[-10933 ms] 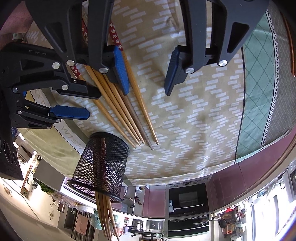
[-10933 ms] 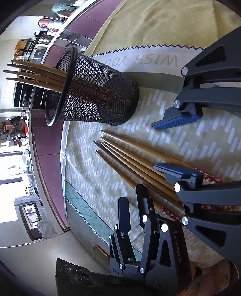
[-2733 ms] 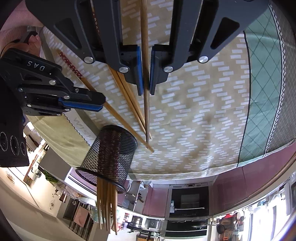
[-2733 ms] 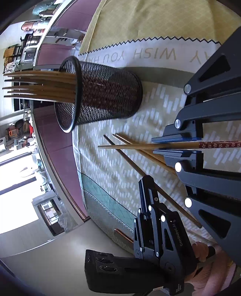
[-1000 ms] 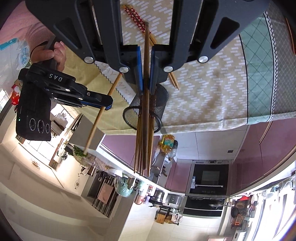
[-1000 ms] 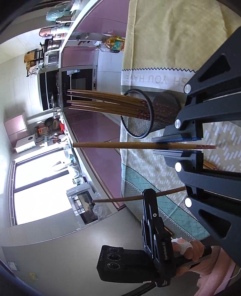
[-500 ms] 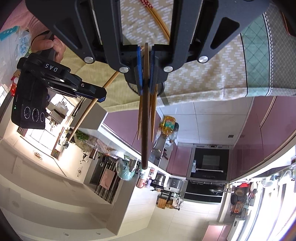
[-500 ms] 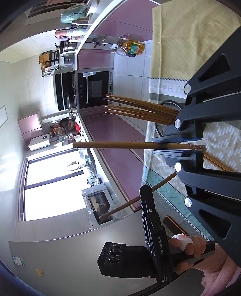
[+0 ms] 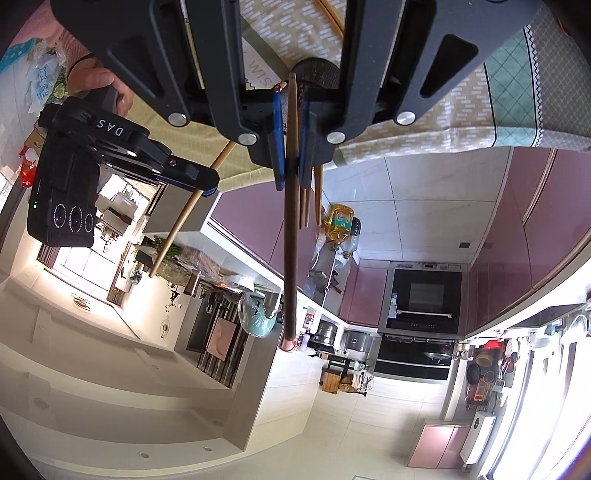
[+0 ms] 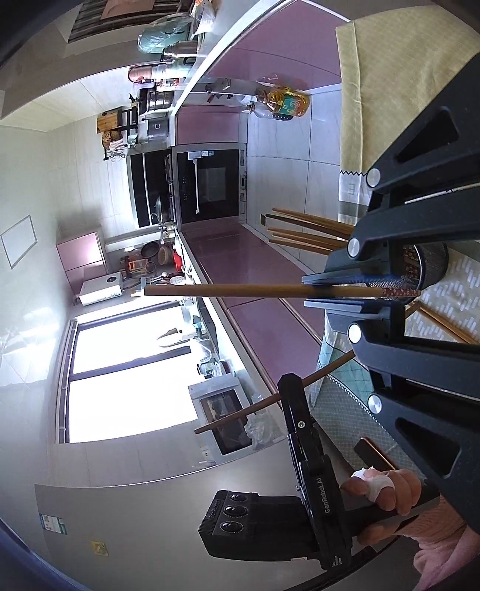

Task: Organize utensils
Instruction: 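Push both chopsticks down into the cup and open both grippers, then move both open grippers back over the last chopsticks on the cloth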

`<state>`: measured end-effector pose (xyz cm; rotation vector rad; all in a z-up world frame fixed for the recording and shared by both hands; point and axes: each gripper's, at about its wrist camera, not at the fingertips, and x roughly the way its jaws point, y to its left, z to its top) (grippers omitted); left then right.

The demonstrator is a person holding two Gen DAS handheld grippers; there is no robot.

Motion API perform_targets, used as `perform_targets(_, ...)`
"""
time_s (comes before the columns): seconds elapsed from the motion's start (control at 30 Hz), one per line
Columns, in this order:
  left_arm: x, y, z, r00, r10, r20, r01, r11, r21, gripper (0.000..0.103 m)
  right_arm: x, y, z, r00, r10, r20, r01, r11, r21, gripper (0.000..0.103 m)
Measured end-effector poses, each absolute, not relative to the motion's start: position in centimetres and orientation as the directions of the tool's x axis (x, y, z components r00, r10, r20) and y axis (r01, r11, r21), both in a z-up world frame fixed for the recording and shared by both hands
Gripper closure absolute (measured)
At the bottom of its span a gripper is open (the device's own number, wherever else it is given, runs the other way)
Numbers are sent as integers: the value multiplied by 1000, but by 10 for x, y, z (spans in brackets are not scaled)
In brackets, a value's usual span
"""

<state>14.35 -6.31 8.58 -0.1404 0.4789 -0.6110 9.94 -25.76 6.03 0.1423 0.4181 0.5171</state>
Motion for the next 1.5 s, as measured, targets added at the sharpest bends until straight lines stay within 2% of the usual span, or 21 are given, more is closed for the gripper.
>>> perform_targets(0.2,158,-69,94,726,-568,-388,503,823,-264,96,108,-259,60,801,491,-343,-433,870,235,97)
perform_targets(0.47,167,-82,84,722,-536,-437,479,843,-244,96,124,-260,47,795,481,-370,-409,875,259,97)
perform_targets(0.97,188,-112,45,627,-478,-615,534,839,-108,95,155,-242,3,697,464,-547,-374,886,274,97)
perform_targets(1.5,210,-115,23,611,-458,-646,494,858,-140,95,171,-248,-13,695,448,-563,-322,893,314,94)
